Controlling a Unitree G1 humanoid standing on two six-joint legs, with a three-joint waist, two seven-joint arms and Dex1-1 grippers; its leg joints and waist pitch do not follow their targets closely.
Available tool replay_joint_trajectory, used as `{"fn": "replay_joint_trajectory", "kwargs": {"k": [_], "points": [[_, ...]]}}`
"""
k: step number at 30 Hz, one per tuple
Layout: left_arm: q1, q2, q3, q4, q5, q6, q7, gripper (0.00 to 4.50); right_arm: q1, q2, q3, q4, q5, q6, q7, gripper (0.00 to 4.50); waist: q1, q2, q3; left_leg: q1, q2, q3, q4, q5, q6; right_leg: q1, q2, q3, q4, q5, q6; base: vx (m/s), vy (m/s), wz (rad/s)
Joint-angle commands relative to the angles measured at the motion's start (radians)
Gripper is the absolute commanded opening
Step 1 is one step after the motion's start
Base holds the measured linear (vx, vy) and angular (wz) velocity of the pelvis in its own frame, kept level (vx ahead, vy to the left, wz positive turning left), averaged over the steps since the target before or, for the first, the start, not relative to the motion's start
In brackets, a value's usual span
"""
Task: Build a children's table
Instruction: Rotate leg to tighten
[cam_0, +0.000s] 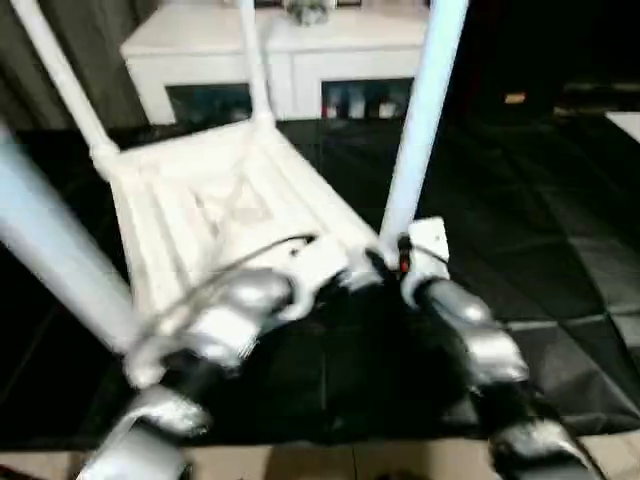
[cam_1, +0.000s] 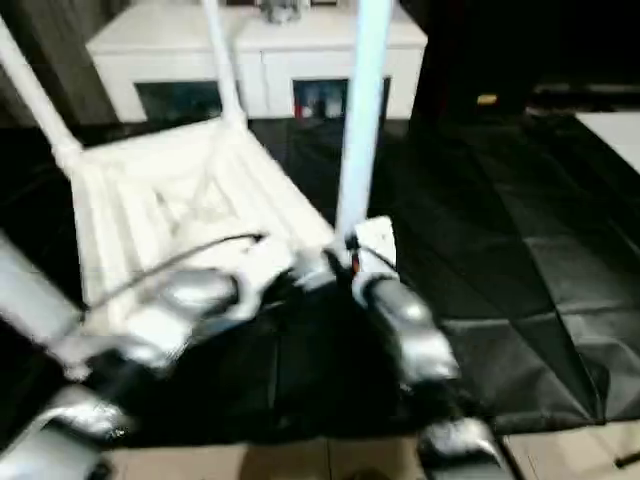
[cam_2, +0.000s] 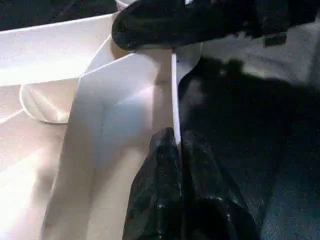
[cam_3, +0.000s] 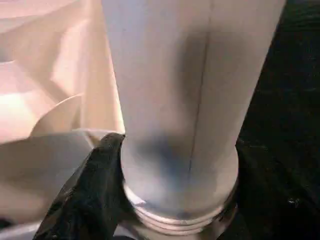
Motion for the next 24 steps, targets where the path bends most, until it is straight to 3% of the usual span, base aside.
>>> {"fn": "replay_joint_trajectory", "kwargs": {"k": [1,4,5,8,9,12,14,18,21,24], "points": [[-0.013,-0.058,-0.023,0.029,-0.006,-0.020,0.049,0.00,-0.013,0.034,0.012,0.084,-0.014,0.003,-0.042,2.69,-0.004,-0.010,-0.056,0.004,0.016,-0.010,-0.090,-0.356,0.014,0.031,-0.030,0.026,-0.100,-0.495,-0.145,0.000,0.000,0.00],[-0.022,-0.067,-0.023,0.047,0.003,-0.028,0.049,0.00,-0.027,0.048,0.022,0.092,-0.017,-0.033,-0.013,2.69,-0.005,-0.009,-0.058,-0.004,0.018,-0.013,-0.095,-0.356,0.023,0.040,-0.031,0.025,-0.097,-0.471,-0.142,0.000,0.000,0.00],[-0.024,-0.067,-0.019,0.051,0.006,-0.033,0.047,0.00,-0.027,0.053,0.017,0.083,-0.003,-0.044,0.014,3.39,-0.005,-0.007,-0.060,-0.006,0.020,-0.014,-0.096,-0.346,0.030,0.043,-0.033,0.025,-0.096,-0.443,-0.148,0.000,0.000,0.00],[-0.021,-0.037,-0.012,0.035,0.010,-0.033,0.027,0.00,-0.015,0.023,0.009,0.034,-0.016,-0.087,0.019,3.41,-0.005,-0.005,-0.061,-0.009,0.021,-0.013,-0.097,-0.331,0.038,0.045,-0.033,0.026,-0.092,-0.398,-0.167,0.000,0.000,0.00],[-0.021,-0.028,-0.010,0.034,0.011,-0.034,0.021,0.00,-0.014,0.012,0.005,0.028,-0.020,-0.099,0.019,3.60,-0.004,-0.006,-0.062,-0.009,0.022,-0.012,-0.097,-0.328,0.040,0.045,-0.033,0.026,-0.092,-0.395,-0.169,0.000,0.000,0.00],[-0.012,0.004,-0.009,0.009,0.011,-0.041,-0.009,0.00,0.002,-0.024,0.000,-0.020,-0.002,-0.078,0.069,3.84,-0.002,-0.002,-0.063,-0.010,0.023,-0.010,-0.097,-0.301,0.047,0.046,-0.033,0.029,-0.087,-0.354,-0.189,0.000,0.000,0.00],[-0.002,0.025,-0.011,-0.013,0.009,-0.042,-0.033,0.00,0.019,-0.053,0.013,-0.062,0.010,-0.050,0.130,4.05,0.001,-0.005,-0.063,-0.014,0.024,-0.010,-0.098,-0.293,0.058,0.054,-0.032,0.029,-0.085,-0.335,-0.191,0.000,0.000,0.00],[0.047,0.153,-0.026,-0.067,0.007,-0.080,-0.171,0.00,0.138,-0.256,0.112,-0.252,0.048,-0.020,0.493,4.05,0.012,0.003,-0.068,-0.019,0.028,-0.009,-0.091,-0.211,0.093,0.062,-0.036,0.031,-0.074,-0.240,-0.210,0.000,0.000,0.00],[0.079,0.220,-0.019,-0.100,-0.039,-0.125,-0.290,0.00,0.198,-0.370,0.126,-0.319,0.082,-0.046,0.656,4.05,0.015,0.000,-0.070,-0.020,0.031,-0.007,-0.090,-0.187,0.114,0.063,-0.037,0.032,-0.069,-0.207,-0.232,0.000,0.000,0.00],[0.107,0.267,-0.018,-0.156,-0.091,-0.130,-0.401,0.00,0.215,-0.416,0.109,-0.344,0.107,-0.048,0.718,4.05,0.014,-0.001,-0.071,-0.021,0.032,-0.008,-0.090,-0.163,0.120,0.064,-0.036,0.031,-0.063,-0.178,-0.255,0.000,0.000,0.00]]}}
